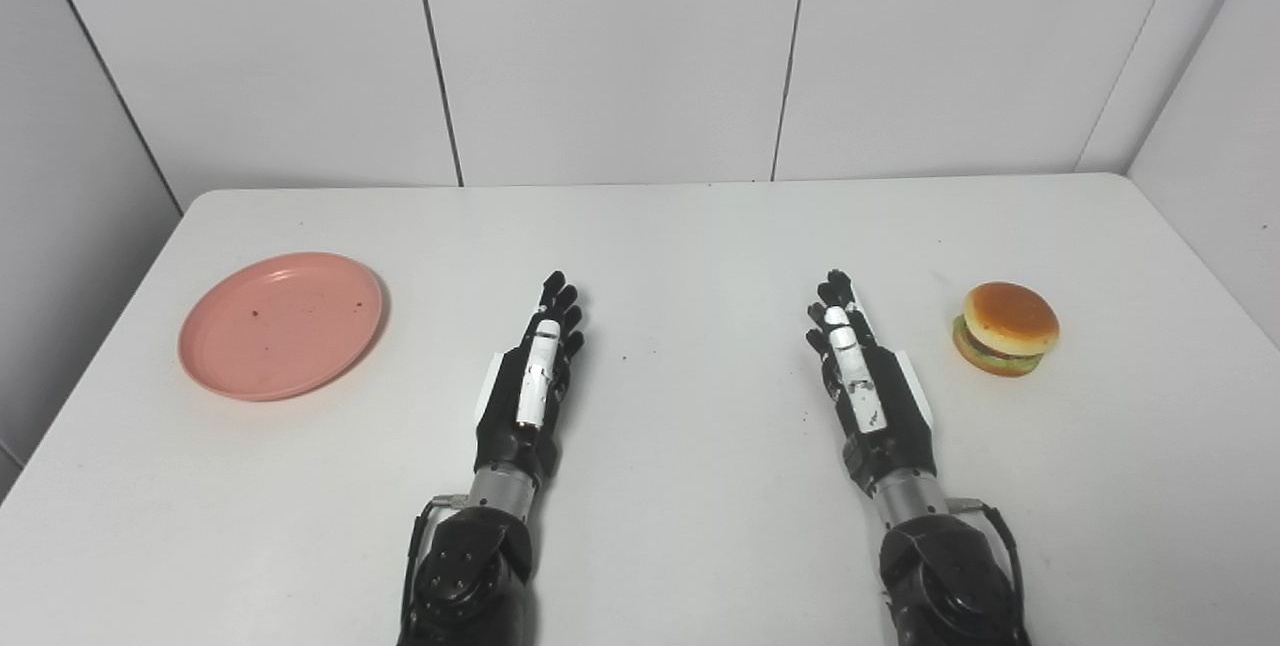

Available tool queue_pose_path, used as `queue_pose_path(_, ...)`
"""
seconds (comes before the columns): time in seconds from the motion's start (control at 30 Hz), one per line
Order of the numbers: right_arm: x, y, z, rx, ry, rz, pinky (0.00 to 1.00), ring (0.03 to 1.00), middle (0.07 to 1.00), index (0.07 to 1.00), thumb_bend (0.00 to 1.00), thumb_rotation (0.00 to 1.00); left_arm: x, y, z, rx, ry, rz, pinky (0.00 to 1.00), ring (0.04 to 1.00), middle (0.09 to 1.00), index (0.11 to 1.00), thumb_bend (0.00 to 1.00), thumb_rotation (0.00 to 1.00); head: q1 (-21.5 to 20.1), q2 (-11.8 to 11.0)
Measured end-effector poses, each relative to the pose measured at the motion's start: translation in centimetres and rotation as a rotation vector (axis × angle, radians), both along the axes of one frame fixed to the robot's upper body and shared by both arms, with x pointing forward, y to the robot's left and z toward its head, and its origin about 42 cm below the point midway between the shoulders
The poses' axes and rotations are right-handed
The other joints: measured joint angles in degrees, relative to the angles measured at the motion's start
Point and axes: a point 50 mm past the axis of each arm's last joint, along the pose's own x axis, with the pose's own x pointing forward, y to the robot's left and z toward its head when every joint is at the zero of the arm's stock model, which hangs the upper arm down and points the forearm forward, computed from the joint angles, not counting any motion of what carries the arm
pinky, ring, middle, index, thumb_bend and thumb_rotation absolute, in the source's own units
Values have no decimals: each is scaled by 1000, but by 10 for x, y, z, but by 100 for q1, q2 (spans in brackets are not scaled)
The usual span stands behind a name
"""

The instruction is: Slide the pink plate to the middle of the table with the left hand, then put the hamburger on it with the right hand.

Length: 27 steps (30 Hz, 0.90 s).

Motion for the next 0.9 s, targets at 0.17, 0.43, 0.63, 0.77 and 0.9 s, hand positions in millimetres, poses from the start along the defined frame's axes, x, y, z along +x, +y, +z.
queue_pose_path(0.17, 0, 0, 0, -1, 0, 0, 1000, 988, 1000, 1000, 465, 845, 0, 0, 0, 2, -2, -2, 1000, 1000, 1000, 1000, 382, 1000, 0, 9)
queue_pose_path(0.43, 0, 0, 0, -4, 0, 1, 1000, 992, 1000, 1000, 475, 838, 0, 0, 0, 1, -1, -1, 1000, 1000, 1000, 1000, 377, 1000, -9, 9)
queue_pose_path(0.63, 0, 0, 0, -1, 0, 1, 1000, 989, 1000, 1000, 461, 807, 0, 1, 0, -11, 0, -2, 1000, 1000, 1000, 1000, 378, 1000, -9, 9)
queue_pose_path(0.77, 0, 0, 0, -7, 0, 1, 1000, 989, 1000, 1000, 462, 812, 0, 1, 0, -11, 0, -3, 1000, 1000, 1000, 1000, 367, 1000, -9, 18)
queue_pose_path(0.9, 0, 0, 0, -6, 0, 0, 1000, 992, 1000, 1000, 471, 803, 0, 1, 0, -12, 0, -2, 1000, 1000, 1000, 1000, 376, 1000, -18, 18)
